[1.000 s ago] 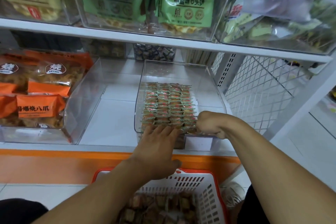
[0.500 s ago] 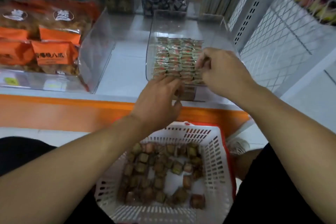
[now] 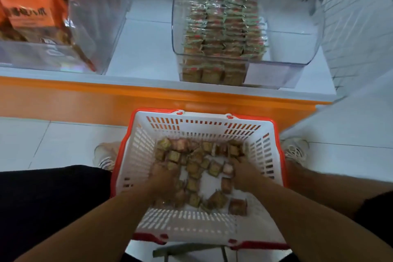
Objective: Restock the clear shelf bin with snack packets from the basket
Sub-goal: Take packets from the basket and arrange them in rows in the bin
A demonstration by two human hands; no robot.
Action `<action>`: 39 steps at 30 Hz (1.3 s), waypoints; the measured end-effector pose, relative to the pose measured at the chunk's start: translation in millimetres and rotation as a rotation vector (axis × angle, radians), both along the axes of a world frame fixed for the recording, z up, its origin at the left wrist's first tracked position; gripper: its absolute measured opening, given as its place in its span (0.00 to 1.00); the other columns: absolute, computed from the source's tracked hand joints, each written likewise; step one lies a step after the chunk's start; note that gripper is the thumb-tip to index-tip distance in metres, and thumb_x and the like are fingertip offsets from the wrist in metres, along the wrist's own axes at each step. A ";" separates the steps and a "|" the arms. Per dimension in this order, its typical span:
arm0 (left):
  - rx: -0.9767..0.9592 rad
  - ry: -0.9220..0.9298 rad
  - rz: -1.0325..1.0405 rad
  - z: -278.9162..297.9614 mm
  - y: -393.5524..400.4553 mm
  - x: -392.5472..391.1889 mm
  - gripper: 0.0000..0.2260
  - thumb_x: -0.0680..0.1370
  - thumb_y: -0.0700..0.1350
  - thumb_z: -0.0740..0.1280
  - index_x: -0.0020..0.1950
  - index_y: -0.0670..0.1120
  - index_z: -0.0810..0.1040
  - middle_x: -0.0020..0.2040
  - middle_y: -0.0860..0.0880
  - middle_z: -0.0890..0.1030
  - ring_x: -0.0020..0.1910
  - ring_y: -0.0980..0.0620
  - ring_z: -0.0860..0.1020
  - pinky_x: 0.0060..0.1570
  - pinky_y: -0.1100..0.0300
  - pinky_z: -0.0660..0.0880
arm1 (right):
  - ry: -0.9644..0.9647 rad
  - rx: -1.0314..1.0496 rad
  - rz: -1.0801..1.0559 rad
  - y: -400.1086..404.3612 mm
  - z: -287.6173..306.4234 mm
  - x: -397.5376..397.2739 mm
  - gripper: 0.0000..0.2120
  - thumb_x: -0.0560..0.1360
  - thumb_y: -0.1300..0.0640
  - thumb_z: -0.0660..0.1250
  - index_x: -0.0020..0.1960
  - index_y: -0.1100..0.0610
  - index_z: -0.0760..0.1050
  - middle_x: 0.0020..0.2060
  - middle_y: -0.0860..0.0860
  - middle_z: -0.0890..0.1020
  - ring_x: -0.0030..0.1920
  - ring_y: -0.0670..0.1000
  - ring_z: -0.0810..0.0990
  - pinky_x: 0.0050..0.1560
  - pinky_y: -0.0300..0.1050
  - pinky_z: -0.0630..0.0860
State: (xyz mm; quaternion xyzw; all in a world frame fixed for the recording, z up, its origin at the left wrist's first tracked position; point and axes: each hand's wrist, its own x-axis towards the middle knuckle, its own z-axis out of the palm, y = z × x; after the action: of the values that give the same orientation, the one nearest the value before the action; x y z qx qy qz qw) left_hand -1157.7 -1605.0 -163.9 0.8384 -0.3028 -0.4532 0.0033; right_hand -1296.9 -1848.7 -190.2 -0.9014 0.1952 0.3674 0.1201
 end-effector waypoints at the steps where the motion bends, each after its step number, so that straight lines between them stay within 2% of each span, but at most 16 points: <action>1: -0.015 0.033 -0.071 -11.1 3.7 -4.3 0.27 0.82 0.55 0.63 0.78 0.47 0.66 0.78 0.42 0.67 0.76 0.44 0.66 0.71 0.58 0.65 | 0.013 -0.016 0.040 -1.1 -14.2 -5.7 0.43 0.74 0.56 0.71 0.82 0.53 0.51 0.79 0.60 0.54 0.78 0.64 0.55 0.76 0.58 0.61; 4: -0.057 -0.067 -0.142 -39.7 20.1 -11.9 0.39 0.74 0.69 0.53 0.81 0.51 0.63 0.83 0.44 0.55 0.81 0.44 0.55 0.77 0.60 0.35 | 0.024 -0.113 0.078 0.9 -50.1 -19.0 0.38 0.76 0.60 0.65 0.81 0.49 0.53 0.79 0.60 0.52 0.77 0.66 0.56 0.73 0.60 0.66; 6: -0.057 -0.192 -0.115 -48.7 25.7 -11.7 0.47 0.63 0.70 0.49 0.76 0.48 0.71 0.79 0.40 0.62 0.77 0.38 0.63 0.73 0.60 0.44 | 0.020 -0.151 0.088 1.8 -60.7 -11.8 0.36 0.77 0.59 0.64 0.80 0.46 0.53 0.79 0.59 0.53 0.76 0.67 0.57 0.70 0.60 0.68; 7: -0.093 -0.228 -0.142 -46.5 24.5 -15.0 0.43 0.65 0.69 0.49 0.70 0.45 0.76 0.72 0.37 0.70 0.70 0.35 0.71 0.59 0.56 0.55 | 0.023 -0.157 0.071 2.4 -62.8 -8.3 0.35 0.77 0.58 0.64 0.80 0.44 0.53 0.79 0.58 0.53 0.75 0.67 0.58 0.68 0.61 0.70; 8: -0.163 -0.249 -0.126 -50.7 24.0 -19.7 0.37 0.73 0.67 0.49 0.64 0.42 0.77 0.63 0.36 0.77 0.60 0.33 0.78 0.76 0.45 0.50 | 0.030 -0.162 0.054 2.3 -68.4 -7.3 0.36 0.77 0.58 0.64 0.80 0.42 0.51 0.79 0.57 0.52 0.75 0.68 0.57 0.66 0.61 0.72; 9: -0.267 -0.267 -0.080 -56.9 25.4 -21.0 0.29 0.79 0.63 0.48 0.60 0.41 0.75 0.54 0.37 0.81 0.53 0.35 0.80 0.69 0.48 0.69 | 0.034 -0.152 0.040 3.8 -71.9 -7.4 0.38 0.77 0.58 0.64 0.80 0.41 0.49 0.79 0.57 0.52 0.75 0.68 0.57 0.65 0.62 0.73; 10: -0.376 -0.290 -0.057 -63.0 26.3 -22.9 0.23 0.81 0.60 0.51 0.60 0.43 0.72 0.51 0.37 0.83 0.49 0.38 0.82 0.62 0.49 0.75 | 0.032 -0.142 0.042 5.6 -76.5 -9.0 0.40 0.77 0.59 0.63 0.80 0.39 0.46 0.79 0.57 0.50 0.75 0.69 0.57 0.64 0.62 0.74; 12: -0.323 -0.208 0.095 -66.9 22.4 -25.3 0.28 0.73 0.60 0.64 0.67 0.46 0.70 0.65 0.38 0.79 0.63 0.39 0.77 0.65 0.49 0.71 | 0.048 -0.127 0.089 9.1 -82.1 -10.8 0.42 0.79 0.60 0.61 0.80 0.38 0.40 0.80 0.59 0.48 0.75 0.70 0.58 0.64 0.63 0.73; 14: -0.062 -0.105 0.256 -75.9 25.0 -31.7 0.36 0.70 0.64 0.70 0.74 0.52 0.68 0.76 0.41 0.65 0.72 0.39 0.69 0.69 0.45 0.70 | 0.080 -0.092 0.128 11.7 -86.7 -7.3 0.44 0.79 0.62 0.62 0.80 0.38 0.38 0.81 0.58 0.44 0.75 0.70 0.58 0.67 0.63 0.71; 18: 0.042 -0.054 0.158 -90.6 22.8 -36.8 0.32 0.75 0.63 0.68 0.76 0.55 0.66 0.74 0.41 0.67 0.63 0.38 0.76 0.58 0.49 0.75 | 0.080 -0.004 0.050 16.7 -83.8 7.1 0.35 0.79 0.63 0.61 0.80 0.46 0.51 0.80 0.58 0.47 0.76 0.69 0.54 0.67 0.64 0.71; 22: 0.001 -0.078 0.137 -95.6 17.6 -35.5 0.37 0.73 0.61 0.71 0.79 0.53 0.61 0.72 0.42 0.65 0.61 0.39 0.78 0.55 0.49 0.78 | -0.055 0.119 0.009 24.0 -79.0 15.1 0.21 0.76 0.55 0.67 0.68 0.56 0.68 0.71 0.60 0.60 0.67 0.65 0.66 0.60 0.55 0.75; 28: -0.017 -0.074 -0.013 -96.5 4.7 -29.6 0.44 0.70 0.55 0.76 0.80 0.50 0.57 0.74 0.45 0.70 0.64 0.41 0.78 0.61 0.49 0.75 | -0.108 0.408 -0.081 28.6 -76.9 17.8 0.25 0.71 0.65 0.68 0.67 0.58 0.72 0.62 0.57 0.69 0.57 0.58 0.75 0.55 0.45 0.74; 32: 0.017 -0.108 -0.088 -96.5 -1.4 -29.9 0.36 0.74 0.55 0.74 0.78 0.49 0.63 0.76 0.45 0.68 0.65 0.42 0.77 0.61 0.49 0.75 | -0.209 0.594 -0.275 24.0 -74.1 16.2 0.20 0.65 0.78 0.71 0.57 0.71 0.78 0.50 0.61 0.82 0.49 0.50 0.78 0.43 0.34 0.75; 34: 0.071 -0.138 -0.112 -97.4 -7.1 -33.6 0.31 0.76 0.53 0.72 0.76 0.48 0.68 0.73 0.45 0.71 0.65 0.42 0.78 0.61 0.48 0.76 | -0.192 0.665 -0.444 21.9 -69.7 14.1 0.20 0.70 0.79 0.70 0.61 0.70 0.75 0.50 0.57 0.80 0.46 0.47 0.79 0.40 0.29 0.77; 36: 0.113 -0.152 -0.106 -98.7 -11.5 -36.4 0.26 0.78 0.51 0.70 0.74 0.48 0.70 0.70 0.45 0.75 0.63 0.42 0.79 0.60 0.48 0.77 | -0.153 0.755 -0.625 24.6 -64.2 12.6 0.17 0.75 0.78 0.66 0.62 0.71 0.73 0.52 0.60 0.79 0.45 0.49 0.79 0.38 0.34 0.80; 39: 0.088 -0.123 -0.044 -102.0 -10.5 -34.1 0.21 0.80 0.50 0.67 0.72 0.49 0.72 0.66 0.45 0.79 0.62 0.42 0.80 0.60 0.48 0.78 | -0.080 0.811 -0.757 25.9 -58.9 14.9 0.21 0.70 0.79 0.70 0.61 0.69 0.75 0.53 0.64 0.80 0.46 0.59 0.82 0.41 0.50 0.83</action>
State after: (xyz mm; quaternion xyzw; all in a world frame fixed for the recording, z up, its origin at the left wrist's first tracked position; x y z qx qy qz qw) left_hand -1191.9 -1615.6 -265.9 0.8571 -0.3005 -0.4138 -0.0621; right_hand -1281.9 -1822.8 -249.1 -0.6633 0.3437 0.3097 0.5882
